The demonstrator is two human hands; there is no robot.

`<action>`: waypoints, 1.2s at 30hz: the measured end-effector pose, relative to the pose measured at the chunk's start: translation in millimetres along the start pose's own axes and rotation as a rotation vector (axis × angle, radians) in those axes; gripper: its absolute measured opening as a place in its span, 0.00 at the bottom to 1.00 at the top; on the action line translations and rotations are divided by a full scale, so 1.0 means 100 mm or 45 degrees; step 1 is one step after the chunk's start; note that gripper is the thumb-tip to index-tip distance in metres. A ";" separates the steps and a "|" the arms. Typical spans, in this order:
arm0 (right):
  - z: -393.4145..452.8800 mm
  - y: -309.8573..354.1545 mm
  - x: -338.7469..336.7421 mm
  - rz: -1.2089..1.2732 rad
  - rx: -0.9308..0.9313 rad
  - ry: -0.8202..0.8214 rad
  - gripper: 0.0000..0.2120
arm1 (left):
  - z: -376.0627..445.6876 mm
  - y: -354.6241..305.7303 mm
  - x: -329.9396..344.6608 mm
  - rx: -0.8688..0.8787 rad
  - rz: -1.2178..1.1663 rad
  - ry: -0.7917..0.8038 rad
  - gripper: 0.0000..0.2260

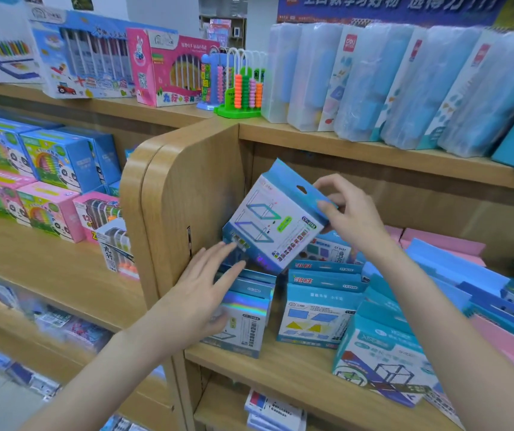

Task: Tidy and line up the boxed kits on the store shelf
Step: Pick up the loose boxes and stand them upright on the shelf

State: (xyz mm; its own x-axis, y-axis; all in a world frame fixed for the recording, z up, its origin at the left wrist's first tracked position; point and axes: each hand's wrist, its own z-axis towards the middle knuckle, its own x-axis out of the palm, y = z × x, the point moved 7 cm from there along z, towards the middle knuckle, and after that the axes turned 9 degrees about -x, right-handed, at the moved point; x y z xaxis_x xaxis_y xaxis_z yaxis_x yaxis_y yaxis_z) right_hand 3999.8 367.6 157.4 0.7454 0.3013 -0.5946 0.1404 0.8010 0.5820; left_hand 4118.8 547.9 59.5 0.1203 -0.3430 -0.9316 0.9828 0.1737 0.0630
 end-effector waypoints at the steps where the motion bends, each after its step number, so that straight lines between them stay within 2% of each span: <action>1: 0.00 0.02 0.05 -0.011 -0.031 0.026 0.12 | -0.01 -0.01 -0.02 0.001 0.019 -0.007 0.38; 6: -0.05 0.16 0.33 -0.223 -0.178 0.228 0.10 | -0.05 -0.05 -0.05 -0.016 0.031 -0.009 0.44; 10: -0.20 0.14 0.74 -0.422 -0.216 0.620 0.09 | -0.06 -0.06 -0.07 -0.047 0.033 -0.005 0.51; 12: -0.23 0.14 0.81 -0.321 -0.165 0.724 0.09 | -0.04 -0.05 -0.03 -0.052 0.078 0.031 0.53; 16: 0.00 -0.02 0.58 -0.163 -0.014 0.511 0.11 | 0.00 0.00 0.16 -0.063 0.164 0.171 0.54; 19: 0.22 -0.12 0.70 -0.257 -0.062 0.610 0.13 | 0.06 0.02 0.19 -0.080 0.136 0.176 0.48; 24: 0.59 -0.09 1.26 -0.396 -0.347 0.820 0.24 | 0.08 0.01 0.13 -0.089 0.001 0.188 0.43; 27: 0.75 -0.12 1.44 -0.427 -0.437 0.855 0.18 | 0.12 -0.01 0.03 -0.093 -0.164 0.166 0.39; 32: 0.78 -0.29 1.47 -0.699 -0.568 0.963 0.11 | 0.21 -0.03 0.10 -0.147 -0.065 0.312 0.39; 34: 0.74 -0.34 1.36 -0.672 -0.534 0.835 0.10 | 0.23 -0.02 0.12 -0.142 -0.031 0.346 0.40; 36: 0.67 -0.30 1.21 -0.611 -0.532 0.621 0.09 | 0.23 -0.01 0.11 -0.131 -0.028 0.326 0.40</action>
State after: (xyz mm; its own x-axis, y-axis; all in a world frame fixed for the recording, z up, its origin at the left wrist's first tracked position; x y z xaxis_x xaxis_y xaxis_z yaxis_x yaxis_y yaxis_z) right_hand 4129.3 345.4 104.4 0.2830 -0.0106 -0.9591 0.0457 0.9990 0.0024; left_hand 4121.9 522.5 57.8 0.0468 -0.1058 -0.9933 0.9638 0.2662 0.0171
